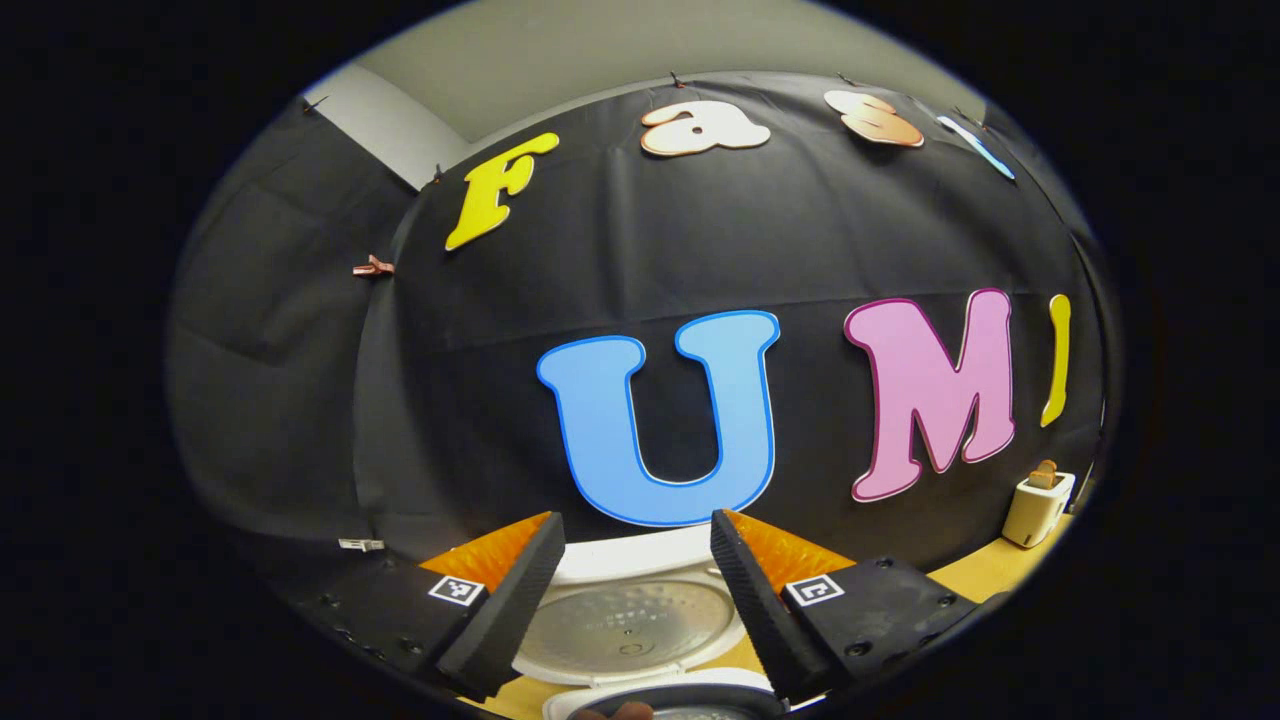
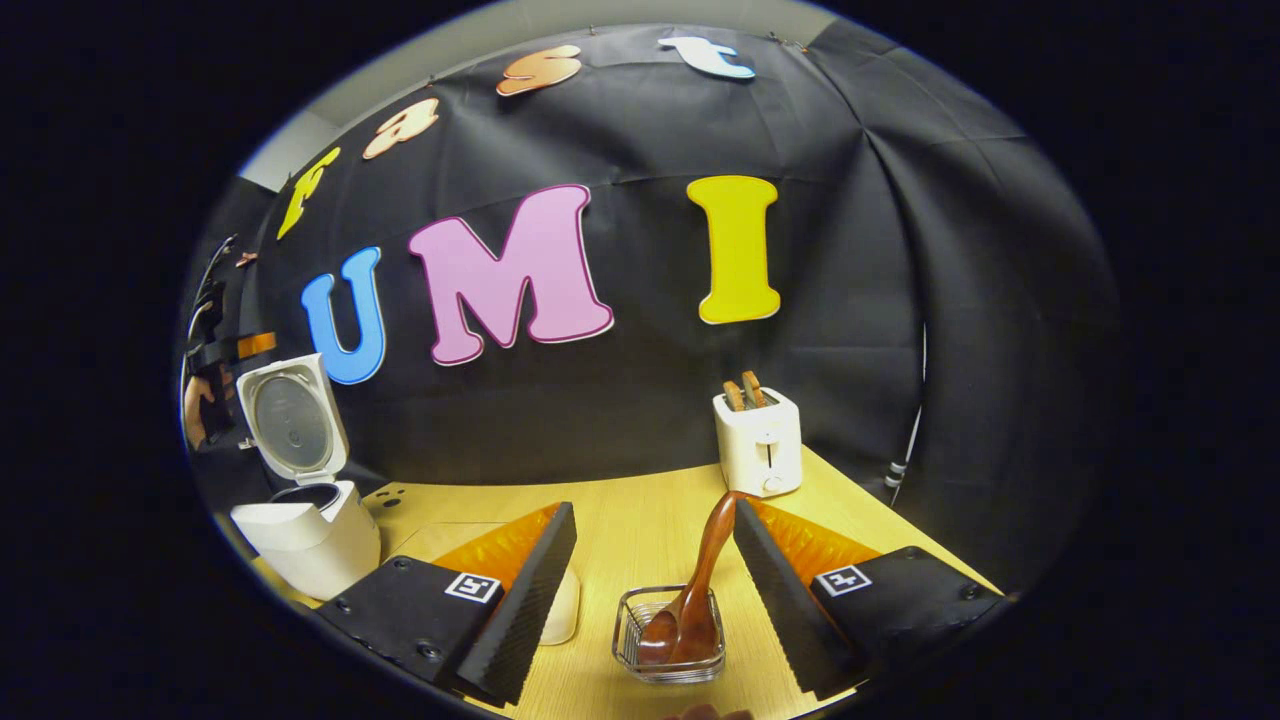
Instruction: Close the left gripper, press the button to open the rice cooker; take a wooden spoon from the chopstick holder with the right hand, scoop a spoonful of rice and pour it into the rice cooker, then put the wooden spoon back into the chopstick holder.
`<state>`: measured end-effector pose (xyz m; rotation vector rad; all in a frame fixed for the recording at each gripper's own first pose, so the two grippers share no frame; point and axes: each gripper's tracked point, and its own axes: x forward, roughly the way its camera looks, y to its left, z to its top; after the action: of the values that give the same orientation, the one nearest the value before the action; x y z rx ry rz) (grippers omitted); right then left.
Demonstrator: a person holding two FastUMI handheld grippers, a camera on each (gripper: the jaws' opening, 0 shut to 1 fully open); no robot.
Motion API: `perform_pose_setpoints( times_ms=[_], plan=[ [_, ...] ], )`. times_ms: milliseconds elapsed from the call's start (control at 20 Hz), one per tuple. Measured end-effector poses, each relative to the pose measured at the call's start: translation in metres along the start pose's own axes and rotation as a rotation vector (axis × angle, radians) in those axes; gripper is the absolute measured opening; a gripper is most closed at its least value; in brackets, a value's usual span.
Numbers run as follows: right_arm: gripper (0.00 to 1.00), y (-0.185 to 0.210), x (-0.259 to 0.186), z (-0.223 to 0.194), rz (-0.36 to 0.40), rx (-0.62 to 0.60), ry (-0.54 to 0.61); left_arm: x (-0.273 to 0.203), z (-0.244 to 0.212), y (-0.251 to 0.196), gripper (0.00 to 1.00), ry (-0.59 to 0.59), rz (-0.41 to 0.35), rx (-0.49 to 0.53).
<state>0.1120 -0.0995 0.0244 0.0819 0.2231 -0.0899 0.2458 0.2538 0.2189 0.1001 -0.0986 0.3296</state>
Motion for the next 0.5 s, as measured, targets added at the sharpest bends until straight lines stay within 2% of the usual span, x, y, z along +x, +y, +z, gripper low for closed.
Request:
perform_pose_setpoints(
  times_ms=[100,150,250,350,500],
  plan=[
    [0.98,0.008,-0.005,0.001,0.024,-0.031,-0.015,0.022,0.005,0.002,0.92,-0.005,0.011,0.039],
    [0.98,0.012,-0.007,0.000,0.030,-0.048,-0.022,0.030,0.007,0.001,0.96,-0.005,0.010,0.059],
    [0.98,0.021,-0.009,-0.005,0.049,-0.065,-0.025,0.048,0.001,-0.004,0.96,0.022,-0.012,0.070],
    [0.98,0.030,-0.012,-0.015,0.077,-0.070,-0.015,0.061,-0.011,-0.003,0.94,0.049,-0.018,0.020],
    [0.98,0.041,-0.012,-0.027,0.104,-0.086,0.002,0.076,-0.025,0.022,0.94,0.096,0.025,-0.093]
  ],
)
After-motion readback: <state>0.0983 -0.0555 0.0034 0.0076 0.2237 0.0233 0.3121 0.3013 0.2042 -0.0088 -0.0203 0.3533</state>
